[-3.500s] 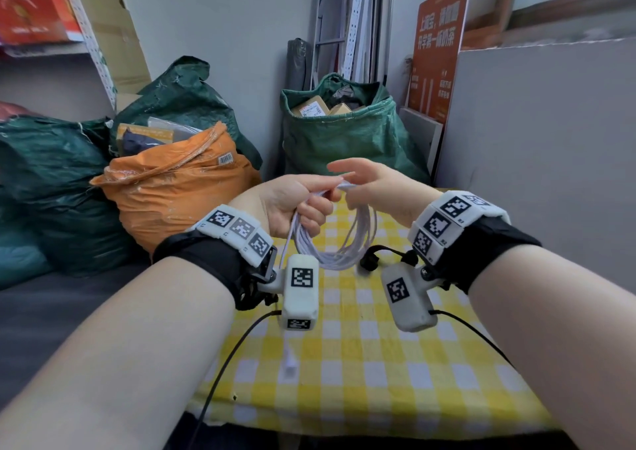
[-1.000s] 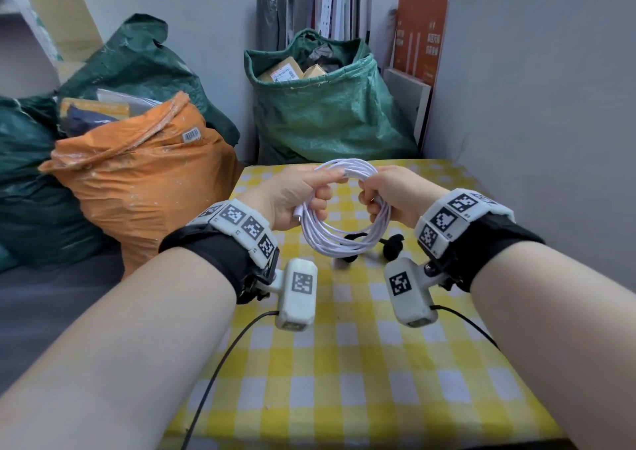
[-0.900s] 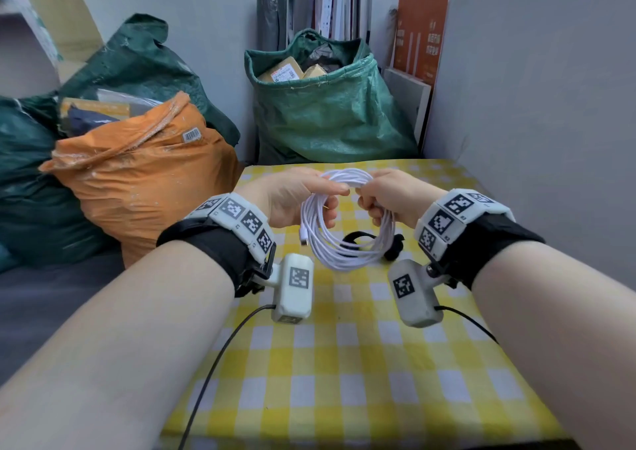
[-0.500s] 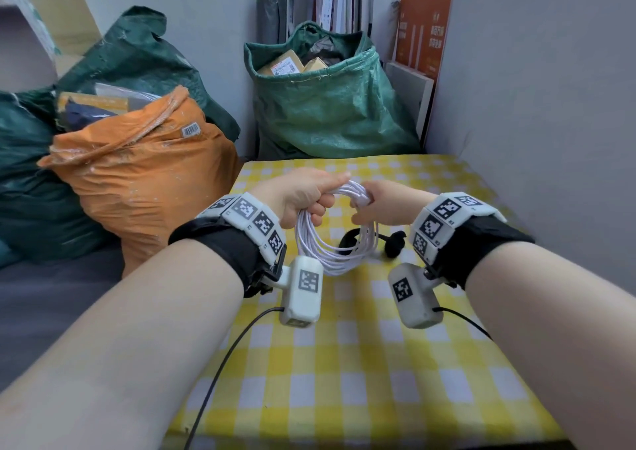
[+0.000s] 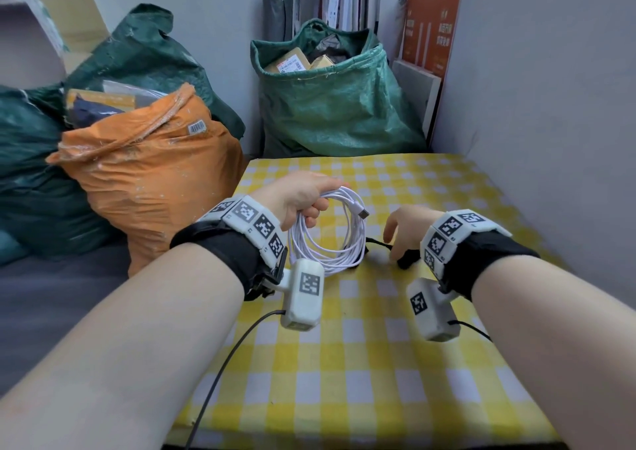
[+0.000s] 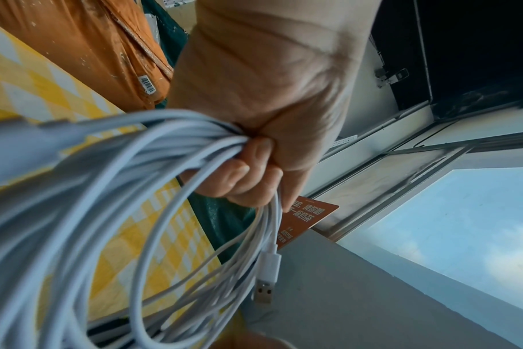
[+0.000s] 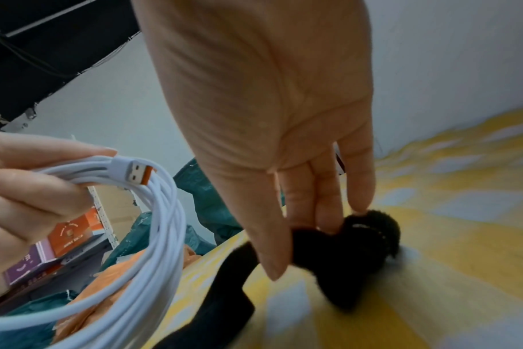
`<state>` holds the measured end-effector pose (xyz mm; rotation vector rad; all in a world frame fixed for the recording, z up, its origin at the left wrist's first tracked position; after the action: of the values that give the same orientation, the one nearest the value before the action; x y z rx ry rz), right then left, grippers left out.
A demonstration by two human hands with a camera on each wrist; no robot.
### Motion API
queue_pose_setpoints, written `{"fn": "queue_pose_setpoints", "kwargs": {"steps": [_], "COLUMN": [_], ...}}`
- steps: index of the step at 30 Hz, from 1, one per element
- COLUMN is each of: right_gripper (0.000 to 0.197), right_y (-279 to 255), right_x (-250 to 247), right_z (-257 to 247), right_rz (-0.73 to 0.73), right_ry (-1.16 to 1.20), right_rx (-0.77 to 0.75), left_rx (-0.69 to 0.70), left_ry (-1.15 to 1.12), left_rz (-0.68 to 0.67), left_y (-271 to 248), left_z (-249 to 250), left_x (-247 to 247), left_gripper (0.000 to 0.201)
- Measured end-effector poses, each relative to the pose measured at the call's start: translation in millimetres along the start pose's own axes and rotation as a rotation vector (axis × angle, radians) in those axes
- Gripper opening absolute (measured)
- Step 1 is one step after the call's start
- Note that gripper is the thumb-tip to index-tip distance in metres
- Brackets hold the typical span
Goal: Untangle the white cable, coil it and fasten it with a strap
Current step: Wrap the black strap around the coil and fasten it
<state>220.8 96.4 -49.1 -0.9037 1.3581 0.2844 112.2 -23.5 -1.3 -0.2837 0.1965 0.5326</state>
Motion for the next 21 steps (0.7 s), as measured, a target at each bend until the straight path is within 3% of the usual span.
{"fn": "queue_pose_setpoints", "kwargs": {"steps": [6, 10, 13, 16, 21], "right_gripper": [0.032, 0.024, 0.005, 0.030, 0.051], "right_y": [-15, -37, -56, -66, -89], "right_x": [-40, -67, -77, -77, -78], "right_z": [8, -5, -22, -39, -66], "right_rz": [0.243, 0.280, 0.218, 0.100, -0.025], "right_ry": [0.700, 1.013, 1.168, 1.235, 1.238], "right_rx": [-0.046, -0.224, -0.340, -0.387, -0.484], "left_rx": [0.044, 0.082, 0.087, 0.081, 0.143], "left_ry": [0.045, 0.084, 0.086, 0.059, 0.019], "left_rz": [-0.017, 0.000, 0.001, 0.022, -0.049], "left_y": [-6, -13, -19, -26, -38], "left_z": [3, 11, 15, 19, 26], "left_x": [-1, -3, -2, -3, -2], "left_gripper": [0.023, 0.022, 0.028, 0.037, 0.027]}}
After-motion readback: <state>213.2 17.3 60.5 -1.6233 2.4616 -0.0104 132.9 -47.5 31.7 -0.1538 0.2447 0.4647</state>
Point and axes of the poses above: each hand's wrist, its own y-axis towards the middle knuckle, its own x-axis out of the palm, z = x × y, the point moved 8 cm from there along y, towards the middle knuckle, and after that the axes turned 5 degrees about x, right-handed, at the moved point
